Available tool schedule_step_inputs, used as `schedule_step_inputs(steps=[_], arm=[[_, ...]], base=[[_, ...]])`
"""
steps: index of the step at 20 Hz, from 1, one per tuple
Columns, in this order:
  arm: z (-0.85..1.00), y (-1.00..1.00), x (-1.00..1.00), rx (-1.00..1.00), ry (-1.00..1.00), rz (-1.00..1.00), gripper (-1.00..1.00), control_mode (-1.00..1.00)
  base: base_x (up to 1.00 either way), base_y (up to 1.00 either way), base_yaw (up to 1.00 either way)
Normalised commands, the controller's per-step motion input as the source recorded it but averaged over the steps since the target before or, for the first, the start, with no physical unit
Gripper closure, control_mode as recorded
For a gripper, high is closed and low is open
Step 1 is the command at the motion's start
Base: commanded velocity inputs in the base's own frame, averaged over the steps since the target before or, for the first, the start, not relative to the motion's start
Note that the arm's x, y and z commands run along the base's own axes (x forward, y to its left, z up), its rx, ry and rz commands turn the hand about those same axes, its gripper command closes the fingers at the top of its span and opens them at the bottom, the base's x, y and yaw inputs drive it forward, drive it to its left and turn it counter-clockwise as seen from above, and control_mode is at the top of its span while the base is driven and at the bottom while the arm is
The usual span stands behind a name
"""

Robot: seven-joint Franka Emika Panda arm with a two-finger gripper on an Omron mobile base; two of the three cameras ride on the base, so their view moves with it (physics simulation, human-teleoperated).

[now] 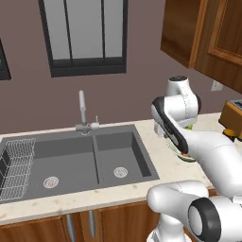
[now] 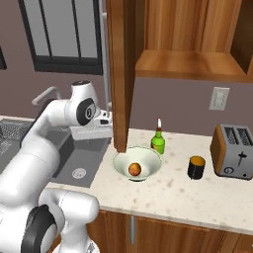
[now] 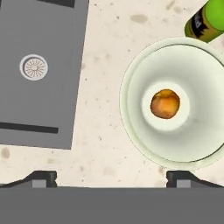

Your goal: Move the mug from next to the sink to the open cabinet. Then, move the bowl with the peach to the fridge to clear the area for faucet cleaning.

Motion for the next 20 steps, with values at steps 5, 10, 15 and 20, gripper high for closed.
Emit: schedule_step_inputs(steps=[5, 10, 15, 20], arm=[[-0.84, 0.00, 0.55, -0.05, 0.07, -0.01, -1.00, -1.00], [-0.63, 0.00, 0.63, -0.04, 0.00, -0.01, -1.00, -1.00], [-0.44, -0.38, 0.49, -0.03, -0.01, -0.01, -1.00, -1.00], [-0.24, -0.28, 0.20, -0.02, -0.01, -0.04, -1.00, -1.00]], base=[[0.00, 0.00, 0.00], [0.00, 0.00, 0.00], [0.00, 0.00, 0.00], [0.00, 0.00, 0.00]])
